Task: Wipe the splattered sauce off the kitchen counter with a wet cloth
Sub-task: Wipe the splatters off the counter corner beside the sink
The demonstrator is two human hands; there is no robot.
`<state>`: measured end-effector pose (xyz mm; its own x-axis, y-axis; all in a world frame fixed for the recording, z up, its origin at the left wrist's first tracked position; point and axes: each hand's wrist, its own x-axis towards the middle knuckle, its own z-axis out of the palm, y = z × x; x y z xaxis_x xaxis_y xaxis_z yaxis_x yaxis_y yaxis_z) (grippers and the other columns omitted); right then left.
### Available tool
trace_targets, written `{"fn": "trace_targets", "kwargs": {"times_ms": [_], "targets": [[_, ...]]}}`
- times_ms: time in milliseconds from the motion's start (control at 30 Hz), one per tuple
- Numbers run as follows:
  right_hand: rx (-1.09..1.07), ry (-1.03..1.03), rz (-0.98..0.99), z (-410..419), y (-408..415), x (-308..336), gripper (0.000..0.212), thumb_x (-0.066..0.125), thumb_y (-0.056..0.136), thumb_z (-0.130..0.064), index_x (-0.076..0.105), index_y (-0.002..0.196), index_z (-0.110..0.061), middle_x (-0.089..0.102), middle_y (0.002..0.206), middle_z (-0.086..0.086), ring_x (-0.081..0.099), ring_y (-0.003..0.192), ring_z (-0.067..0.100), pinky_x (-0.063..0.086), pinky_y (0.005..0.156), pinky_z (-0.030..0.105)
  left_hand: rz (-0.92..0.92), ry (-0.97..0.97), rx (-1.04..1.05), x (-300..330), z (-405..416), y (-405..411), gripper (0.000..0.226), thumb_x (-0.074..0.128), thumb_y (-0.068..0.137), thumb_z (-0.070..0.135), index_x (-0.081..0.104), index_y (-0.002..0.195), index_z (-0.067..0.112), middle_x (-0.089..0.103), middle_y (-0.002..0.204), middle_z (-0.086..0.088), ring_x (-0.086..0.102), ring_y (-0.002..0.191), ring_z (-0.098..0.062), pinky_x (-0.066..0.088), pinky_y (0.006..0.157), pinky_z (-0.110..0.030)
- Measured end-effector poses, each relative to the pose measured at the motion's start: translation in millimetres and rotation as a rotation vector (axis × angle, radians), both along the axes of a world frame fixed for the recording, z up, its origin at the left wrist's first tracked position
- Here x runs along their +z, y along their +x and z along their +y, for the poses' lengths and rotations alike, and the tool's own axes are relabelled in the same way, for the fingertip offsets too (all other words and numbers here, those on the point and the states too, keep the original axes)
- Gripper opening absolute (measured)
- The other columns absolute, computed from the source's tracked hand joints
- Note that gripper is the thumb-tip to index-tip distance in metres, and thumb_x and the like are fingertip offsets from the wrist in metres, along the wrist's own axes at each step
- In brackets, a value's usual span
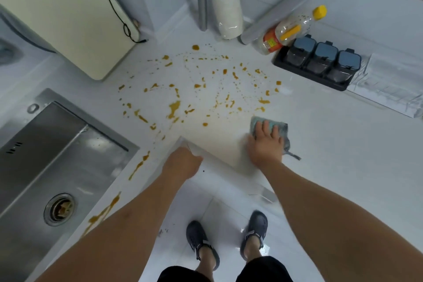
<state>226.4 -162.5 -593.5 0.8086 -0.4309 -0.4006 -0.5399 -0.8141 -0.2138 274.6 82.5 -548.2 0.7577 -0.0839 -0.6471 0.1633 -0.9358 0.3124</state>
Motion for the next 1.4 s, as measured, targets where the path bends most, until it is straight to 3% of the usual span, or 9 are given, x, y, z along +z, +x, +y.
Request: {"fn": "trace_targets", "kwargs": {"times_ms": [67,200,333,500,633,733,933,1133,1400], "targets": [[0.026,0.052,-0.006,44,19,2,0.06,0.018,0.106,-0.046,0.011,0.161,-0.021,0.001,0.17,0.003,-0.003,0.155,0.034,0.006,0.123,0.055,-0.008,0.017,-0.029,-3,1,-1,0.03,0.056,0.104,0.035,0.06,0.089,0.008,0.06,0.086,-0.005,0.058,0.076,-0.017,0.043,0.075,-0.029],[0.277,0.063,-0.043,97,6,4,0.059,0.024,0.105,-0.041,0.012,0.161,-0.026,0.004,0.17,-0.003,-0.002,0.156,0.03,0.003,0.124,0.052,-0.031,0.016,-0.096,-4,-12,-3,0.023,0.054,0.103,0.021,0.068,0.109,0.004,0.069,0.109,-0.012,0.064,0.099,-0.027,0.046,0.08,-0.03],[0.307,0.085,-0.09,57,-62,0,0.056,0.025,0.107,-0.046,0.018,0.161,-0.035,0.011,0.169,-0.012,-0.001,0.157,0.023,0.003,0.125,0.046,-0.16,-0.037,-0.095,-3,-33,0,0.015,0.061,0.093,0.022,0.067,0.089,0.009,0.071,0.09,-0.009,0.067,0.083,-0.028,0.057,0.074,-0.036],[-0.119,-0.039,-0.07,-49,-180,0,0.064,0.012,0.1,-0.059,0.018,0.16,-0.039,0.011,0.168,-0.01,0.004,0.156,0.024,0.009,0.122,0.047,-0.213,-0.11,-0.122,-12,-83,-9,0.021,0.059,0.078,0.022,0.056,0.063,0.008,0.065,0.071,-0.013,0.064,0.069,-0.031,0.052,0.059,-0.034],[-0.781,-0.091,0.025,-104,-206,-5,0.069,0.008,0.097,-0.063,0.011,0.16,-0.034,0.009,0.169,-0.001,0.007,0.153,0.028,0.01,0.121,0.053,-0.155,0.032,-0.251,-24,-89,-9,0.027,0.067,0.079,0.034,0.068,0.093,0.011,0.061,0.118,-0.018,0.053,0.117,-0.038,0.048,0.093,-0.042],[-1.068,-0.005,-0.002,-84,-153,-1,0.069,0.015,0.1,-0.059,0.007,0.16,-0.024,0.001,0.169,0.005,-0.002,0.154,0.033,0.001,0.121,0.059,-0.132,0.04,-0.265,-33,-82,0,0.021,0.063,0.086,0.032,0.063,0.085,0.011,0.064,0.116,-0.018,0.055,0.109,-0.037,0.044,0.083,-0.039],[-0.54,0.034,-0.052,6,-51,0,0.065,0.024,0.106,-0.047,0.002,0.162,-0.024,-0.008,0.17,0.001,-0.009,0.155,0.031,-0.001,0.123,0.055,-0.219,-0.043,-0.068,-36,-70,10,0.022,0.054,0.089,0.024,0.062,0.076,0.007,0.069,0.084,-0.014,0.065,0.076,-0.031,0.052,0.07,-0.037],[0.201,0.104,-0.085,36,-33,3,0.07,0.043,0.098,-0.032,0.013,0.162,-0.031,0.004,0.17,-0.008,-0.004,0.157,0.023,0.002,0.125,0.047,-0.162,0.059,0.148,-30,-84,14,0.054,0.065,0.081,0.042,0.063,0.119,0.004,0.065,0.124,-0.02,0.062,0.116,-0.038,0.052,0.099,-0.042],[-0.056,-0.041,-0.069,-128,-14,-5,0.061,0.034,0.103,-0.033,0.016,0.161,-0.028,0.009,0.17,-0.003,0.003,0.156,0.025,0.012,0.123,0.046,-0.063,0.167,0.335,-13,-103,3,0.104,0.078,0.081,0.043,0.019,0.152,-0.003,0.024,0.156,-0.026,0.05,0.133,-0.039,0.048,0.102,-0.044]]}}
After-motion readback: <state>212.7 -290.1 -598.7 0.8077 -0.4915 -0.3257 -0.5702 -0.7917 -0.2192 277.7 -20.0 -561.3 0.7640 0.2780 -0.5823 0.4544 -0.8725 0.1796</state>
